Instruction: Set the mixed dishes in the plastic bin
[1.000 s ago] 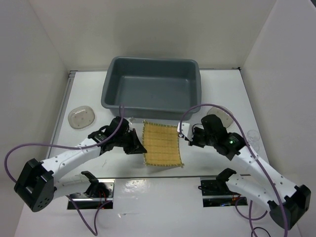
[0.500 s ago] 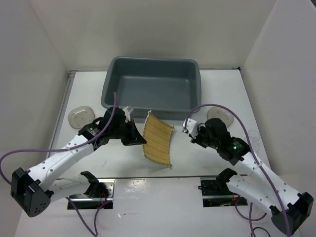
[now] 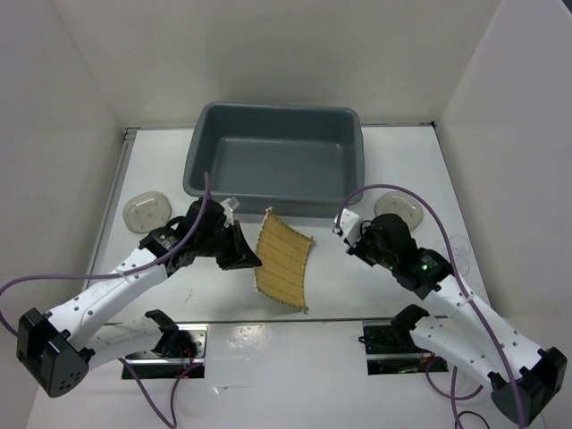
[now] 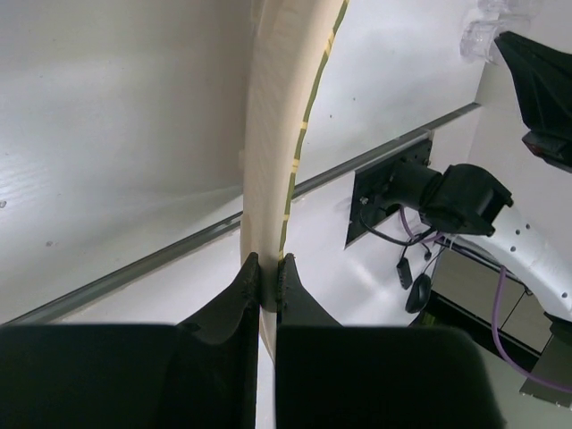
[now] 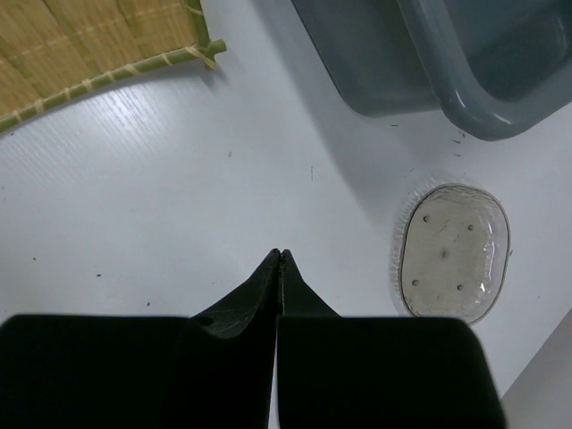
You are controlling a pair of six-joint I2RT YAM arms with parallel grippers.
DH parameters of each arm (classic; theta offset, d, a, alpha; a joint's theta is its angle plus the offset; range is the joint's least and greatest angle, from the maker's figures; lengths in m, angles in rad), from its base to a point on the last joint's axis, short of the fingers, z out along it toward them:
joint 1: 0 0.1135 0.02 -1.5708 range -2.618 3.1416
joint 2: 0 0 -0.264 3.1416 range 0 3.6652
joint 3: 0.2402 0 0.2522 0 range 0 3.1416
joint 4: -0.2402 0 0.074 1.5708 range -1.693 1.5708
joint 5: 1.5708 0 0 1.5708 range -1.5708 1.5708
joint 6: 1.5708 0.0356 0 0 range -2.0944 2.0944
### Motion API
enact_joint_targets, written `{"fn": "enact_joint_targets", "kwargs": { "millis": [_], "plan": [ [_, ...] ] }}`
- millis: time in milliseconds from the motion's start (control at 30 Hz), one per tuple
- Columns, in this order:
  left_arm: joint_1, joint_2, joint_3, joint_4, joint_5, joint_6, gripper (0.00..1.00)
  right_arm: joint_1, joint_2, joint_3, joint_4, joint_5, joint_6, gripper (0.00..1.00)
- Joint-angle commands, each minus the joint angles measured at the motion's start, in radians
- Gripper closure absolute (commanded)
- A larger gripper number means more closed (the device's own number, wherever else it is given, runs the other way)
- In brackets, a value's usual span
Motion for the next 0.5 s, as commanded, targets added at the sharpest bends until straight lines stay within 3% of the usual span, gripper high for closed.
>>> {"fn": "enact_joint_targets", "kwargs": {
  "millis": [0, 467],
  "plan": [
    [-0.001, -0.043, 0.054, 0.057, 0.040, 0.006, 0.96, -0.001, -0.001, -0.005, 0.071, 0.034, 0.030, 1.00],
    [0.020, 0.115, 0.380, 0.088, 0.240, -0.003, 0.96, -0.001, -0.028, -0.024, 0.107, 0.100, 0.049, 1.00]
  ]
}}
